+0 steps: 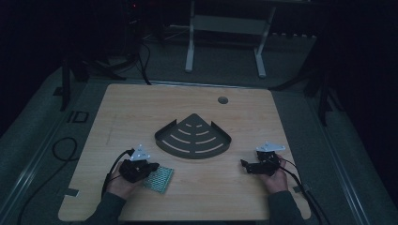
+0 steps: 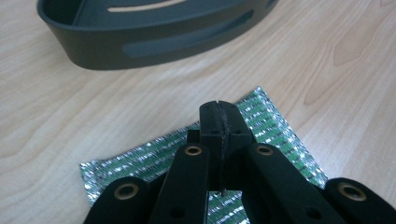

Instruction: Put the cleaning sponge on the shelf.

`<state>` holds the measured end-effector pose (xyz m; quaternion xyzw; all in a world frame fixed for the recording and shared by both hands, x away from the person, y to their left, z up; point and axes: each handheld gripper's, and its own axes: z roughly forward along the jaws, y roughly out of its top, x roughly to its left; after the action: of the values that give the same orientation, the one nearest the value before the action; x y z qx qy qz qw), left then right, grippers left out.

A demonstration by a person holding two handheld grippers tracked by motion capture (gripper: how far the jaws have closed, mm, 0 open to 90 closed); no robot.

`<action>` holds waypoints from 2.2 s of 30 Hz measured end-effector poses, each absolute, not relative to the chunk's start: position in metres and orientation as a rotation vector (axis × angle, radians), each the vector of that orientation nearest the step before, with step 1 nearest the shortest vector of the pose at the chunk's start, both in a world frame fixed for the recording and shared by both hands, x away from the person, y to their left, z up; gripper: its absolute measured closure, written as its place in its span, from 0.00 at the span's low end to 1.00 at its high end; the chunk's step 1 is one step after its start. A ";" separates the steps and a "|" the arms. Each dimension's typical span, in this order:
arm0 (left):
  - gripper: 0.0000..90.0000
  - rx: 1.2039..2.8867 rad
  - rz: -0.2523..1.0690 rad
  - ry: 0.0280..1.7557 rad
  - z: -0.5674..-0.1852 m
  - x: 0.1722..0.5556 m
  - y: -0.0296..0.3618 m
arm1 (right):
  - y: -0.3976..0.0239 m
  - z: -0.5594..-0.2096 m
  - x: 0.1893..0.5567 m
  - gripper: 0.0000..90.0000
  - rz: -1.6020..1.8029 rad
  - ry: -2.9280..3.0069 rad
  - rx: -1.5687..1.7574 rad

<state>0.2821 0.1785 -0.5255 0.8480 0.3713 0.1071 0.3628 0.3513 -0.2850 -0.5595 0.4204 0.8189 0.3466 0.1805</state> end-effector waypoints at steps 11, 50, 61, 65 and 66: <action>1.00 2.187 0.284 1.036 -0.525 0.264 0.194 | -0.285 -0.560 0.351 0.14 0.979 2.313 1.188; 1.00 2.241 0.389 1.200 -0.529 0.305 0.208 | -0.285 -0.559 0.351 0.14 0.978 2.312 1.190; 1.00 2.238 0.401 1.185 -0.529 0.340 0.188 | -0.285 -0.559 0.351 0.15 0.977 2.312 1.190; 1.00 2.239 0.394 1.190 -0.529 0.345 0.187 | -0.285 -0.559 0.351 0.15 0.977 2.312 1.190; 1.00 2.238 0.391 1.193 -0.528 0.345 0.188 | -0.285 -0.559 0.351 0.15 0.978 2.312 1.188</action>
<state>0.3454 0.1876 -0.5284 0.8362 0.4459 0.1461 0.2838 0.3510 -0.2851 -0.5595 0.4209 0.8186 0.3463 0.1812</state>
